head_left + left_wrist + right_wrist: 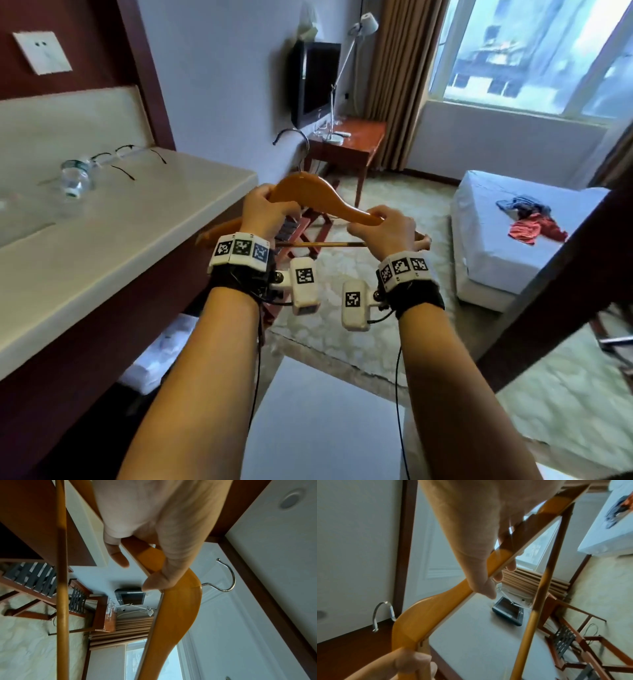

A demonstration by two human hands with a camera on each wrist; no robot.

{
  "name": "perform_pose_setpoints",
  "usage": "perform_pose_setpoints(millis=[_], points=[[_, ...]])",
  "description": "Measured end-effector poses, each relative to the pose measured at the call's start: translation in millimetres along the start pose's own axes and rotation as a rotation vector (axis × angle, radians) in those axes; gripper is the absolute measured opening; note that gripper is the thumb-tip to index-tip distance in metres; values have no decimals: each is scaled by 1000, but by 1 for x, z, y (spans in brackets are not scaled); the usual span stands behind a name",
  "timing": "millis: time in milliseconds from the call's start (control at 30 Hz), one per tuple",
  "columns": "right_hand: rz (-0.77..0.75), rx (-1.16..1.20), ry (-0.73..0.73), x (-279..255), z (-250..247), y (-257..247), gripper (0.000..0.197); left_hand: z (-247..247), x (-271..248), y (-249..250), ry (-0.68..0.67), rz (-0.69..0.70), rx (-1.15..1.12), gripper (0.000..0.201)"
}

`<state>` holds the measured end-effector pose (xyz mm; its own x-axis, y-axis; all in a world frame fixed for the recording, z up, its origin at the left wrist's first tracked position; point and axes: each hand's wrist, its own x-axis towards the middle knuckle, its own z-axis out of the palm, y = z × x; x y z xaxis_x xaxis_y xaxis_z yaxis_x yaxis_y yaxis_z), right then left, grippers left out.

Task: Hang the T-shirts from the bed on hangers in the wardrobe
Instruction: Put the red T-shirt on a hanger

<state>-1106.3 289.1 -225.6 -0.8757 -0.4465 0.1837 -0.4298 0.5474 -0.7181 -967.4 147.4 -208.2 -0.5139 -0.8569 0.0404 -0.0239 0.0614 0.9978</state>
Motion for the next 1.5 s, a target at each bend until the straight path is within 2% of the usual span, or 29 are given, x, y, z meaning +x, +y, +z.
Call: perform_pose_setpoints(millis=[200,367,533,667,867,1033,1267,1500], points=[[116,53,93,83,22,31,21,59,91,-8,-81,17,53,29],[116,47,144,148,24,62,33,119,153,-19,-174,46,46,33],[128,21,222,224,28,106,30,190,218,-34,-281,77,39,32],[140,19,234,303,24,143,34,260,277,-40,-297,128,32,29],[151,52,260,439,4,175,34,367,375,-25,-301,97,-11,30],[216,-20,311,522,-12,200,29,450,440,-23,-314,125,-16,24],[229,-244,376,633,-36,261,30,586,527,-48,-427,61,-142,31],[325,-284,414,773,-50,325,28,744,637,-63,-599,33,-211,31]])
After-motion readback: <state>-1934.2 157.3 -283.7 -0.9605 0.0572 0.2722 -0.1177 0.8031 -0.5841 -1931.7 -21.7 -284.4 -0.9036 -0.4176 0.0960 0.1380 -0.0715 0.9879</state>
